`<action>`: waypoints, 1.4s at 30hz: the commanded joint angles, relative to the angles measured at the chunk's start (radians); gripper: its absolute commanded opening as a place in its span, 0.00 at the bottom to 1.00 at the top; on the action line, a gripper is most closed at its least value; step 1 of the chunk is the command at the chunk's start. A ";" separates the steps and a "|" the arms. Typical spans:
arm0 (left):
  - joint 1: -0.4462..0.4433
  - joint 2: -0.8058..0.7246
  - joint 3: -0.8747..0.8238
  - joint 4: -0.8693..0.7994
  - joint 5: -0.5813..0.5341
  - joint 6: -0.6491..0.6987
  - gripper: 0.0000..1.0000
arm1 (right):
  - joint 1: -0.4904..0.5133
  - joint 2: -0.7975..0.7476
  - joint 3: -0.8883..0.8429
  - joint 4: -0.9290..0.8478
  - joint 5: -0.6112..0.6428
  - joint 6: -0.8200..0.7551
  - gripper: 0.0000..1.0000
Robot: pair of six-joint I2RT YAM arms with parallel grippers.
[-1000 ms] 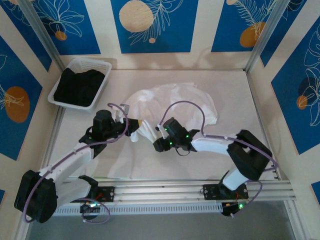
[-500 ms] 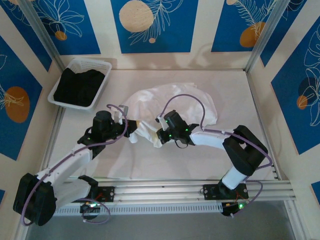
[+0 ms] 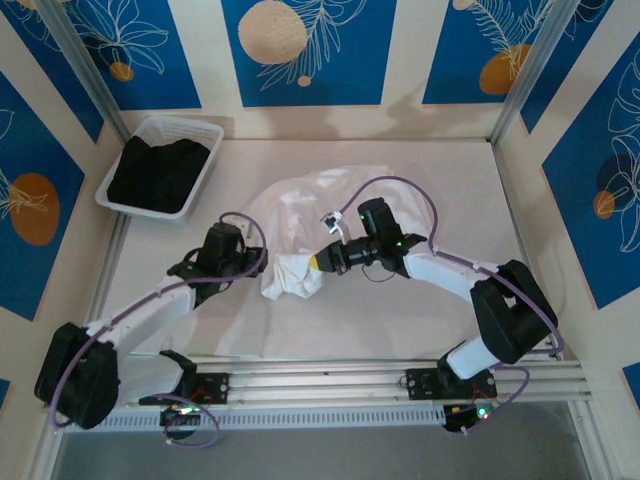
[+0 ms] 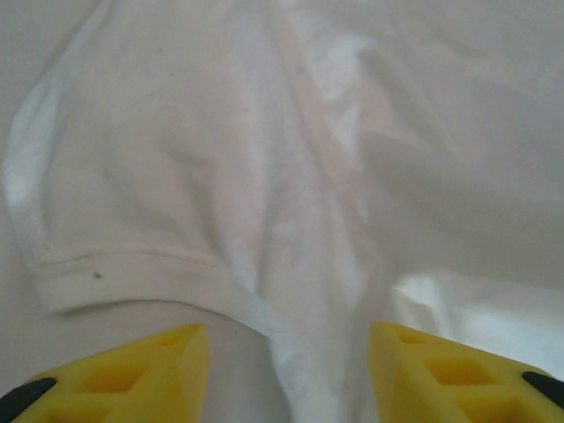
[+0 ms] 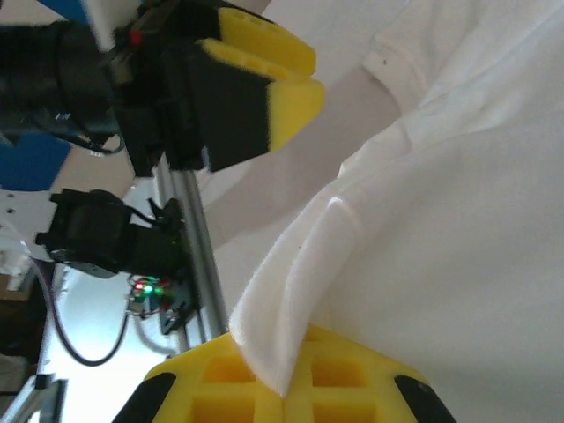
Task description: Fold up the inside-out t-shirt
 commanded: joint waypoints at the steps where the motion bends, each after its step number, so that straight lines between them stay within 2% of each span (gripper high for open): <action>1: -0.091 -0.131 -0.020 -0.022 -0.050 0.019 0.53 | -0.036 0.032 0.049 0.022 -0.128 0.089 0.00; 5: -0.198 -0.176 -0.044 0.030 0.072 0.034 0.52 | -0.056 0.061 0.075 0.002 -0.147 0.123 0.00; 10: -0.250 -0.015 0.003 0.143 0.186 0.062 0.47 | -0.069 0.083 0.094 -0.024 -0.173 0.117 0.00; 13: -0.249 0.076 0.026 0.226 0.184 0.066 0.46 | -0.077 0.084 0.103 -0.061 -0.180 0.093 0.00; 17: -0.244 0.171 0.075 0.234 0.115 0.077 0.44 | -0.085 0.084 0.102 -0.091 -0.181 0.060 0.00; 29: -0.224 0.329 0.128 0.302 0.133 0.075 0.44 | -0.097 0.071 0.086 -0.125 -0.199 -0.017 0.00; 30: -0.222 0.339 0.133 0.310 0.138 0.072 0.42 | -0.099 0.071 0.084 -0.125 -0.202 -0.021 0.00; 33: -0.197 0.358 0.132 0.356 0.201 0.048 0.23 | -0.106 0.064 0.082 -0.164 -0.181 -0.056 0.00; 35: -0.183 0.354 0.122 0.384 0.257 0.042 0.06 | -0.122 0.048 0.078 -0.194 -0.160 -0.081 0.00; 36: -0.178 0.347 0.116 0.389 0.280 0.045 0.00 | -0.126 0.039 0.078 -0.207 -0.148 -0.091 0.00; 39: -0.165 0.308 0.089 0.391 0.371 0.047 0.00 | -0.131 0.005 0.094 -0.268 -0.078 -0.133 0.01; 42: -0.149 0.234 0.055 0.388 0.502 0.004 0.00 | -0.122 -0.011 0.134 -0.353 0.099 -0.155 0.04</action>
